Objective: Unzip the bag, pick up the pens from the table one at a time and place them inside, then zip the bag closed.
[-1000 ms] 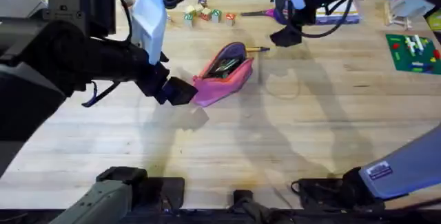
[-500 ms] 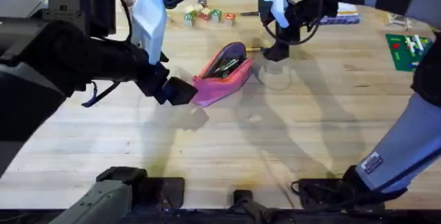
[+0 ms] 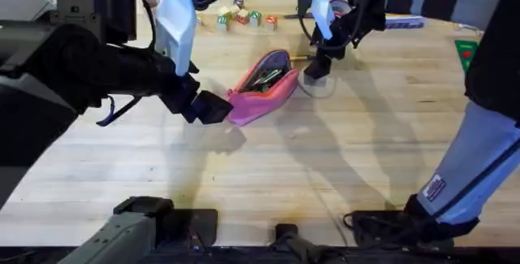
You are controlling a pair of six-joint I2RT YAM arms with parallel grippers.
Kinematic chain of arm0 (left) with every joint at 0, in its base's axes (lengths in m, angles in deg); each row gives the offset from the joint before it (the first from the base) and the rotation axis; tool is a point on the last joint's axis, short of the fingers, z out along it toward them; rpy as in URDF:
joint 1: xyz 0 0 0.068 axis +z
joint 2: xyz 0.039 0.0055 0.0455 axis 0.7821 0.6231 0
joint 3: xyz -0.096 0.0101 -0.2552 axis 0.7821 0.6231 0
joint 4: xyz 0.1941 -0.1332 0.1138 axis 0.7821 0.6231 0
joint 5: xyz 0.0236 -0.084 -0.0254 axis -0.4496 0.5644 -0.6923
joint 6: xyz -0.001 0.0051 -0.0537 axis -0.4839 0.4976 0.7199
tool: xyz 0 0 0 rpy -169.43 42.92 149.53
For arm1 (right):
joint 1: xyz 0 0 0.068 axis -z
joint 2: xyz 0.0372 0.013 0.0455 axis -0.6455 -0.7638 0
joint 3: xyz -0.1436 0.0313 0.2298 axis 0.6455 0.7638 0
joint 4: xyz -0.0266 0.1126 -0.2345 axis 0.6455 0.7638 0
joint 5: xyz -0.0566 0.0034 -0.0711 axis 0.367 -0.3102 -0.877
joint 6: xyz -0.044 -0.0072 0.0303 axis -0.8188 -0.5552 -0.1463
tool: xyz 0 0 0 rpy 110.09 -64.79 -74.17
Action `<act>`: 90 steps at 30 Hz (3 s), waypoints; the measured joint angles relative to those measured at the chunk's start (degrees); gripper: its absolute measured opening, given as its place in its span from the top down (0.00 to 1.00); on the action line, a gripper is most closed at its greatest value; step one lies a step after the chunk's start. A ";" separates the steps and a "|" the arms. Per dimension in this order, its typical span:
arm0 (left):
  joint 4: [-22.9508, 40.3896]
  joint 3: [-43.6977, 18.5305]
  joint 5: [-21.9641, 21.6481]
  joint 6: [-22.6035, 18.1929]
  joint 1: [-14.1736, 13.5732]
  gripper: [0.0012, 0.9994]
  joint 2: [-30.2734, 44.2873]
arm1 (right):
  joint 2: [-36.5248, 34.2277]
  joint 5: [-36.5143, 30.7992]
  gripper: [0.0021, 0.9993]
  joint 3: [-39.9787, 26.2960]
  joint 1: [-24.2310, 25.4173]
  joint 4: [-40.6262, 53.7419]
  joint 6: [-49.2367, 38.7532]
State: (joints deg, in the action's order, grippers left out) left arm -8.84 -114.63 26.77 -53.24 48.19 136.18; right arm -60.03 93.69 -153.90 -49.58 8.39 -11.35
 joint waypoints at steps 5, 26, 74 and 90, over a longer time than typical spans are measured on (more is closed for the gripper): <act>0.00 0.00 0.00 0.00 0.00 0.01 -0.02 | -0.55 0.90 0.00 -0.36 0.33 0.07 0.84; 0.00 0.00 -0.02 0.02 0.00 0.01 0.00 | -1.17 1.31 0.00 -1.24 0.02 3.76 4.04; 0.00 0.00 0.00 0.00 0.00 0.01 0.00 | -0.65 0.23 0.97 -1.33 -0.57 2.90 3.86; 0.00 0.00 0.00 0.02 0.00 0.01 0.00 | 9.83 -1.27 0.97 -1.20 -0.57 7.92 -1.45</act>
State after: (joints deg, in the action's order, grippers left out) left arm -8.84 -114.63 26.77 -53.22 48.19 136.18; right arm -50.20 92.41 -155.10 -50.16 16.31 -12.81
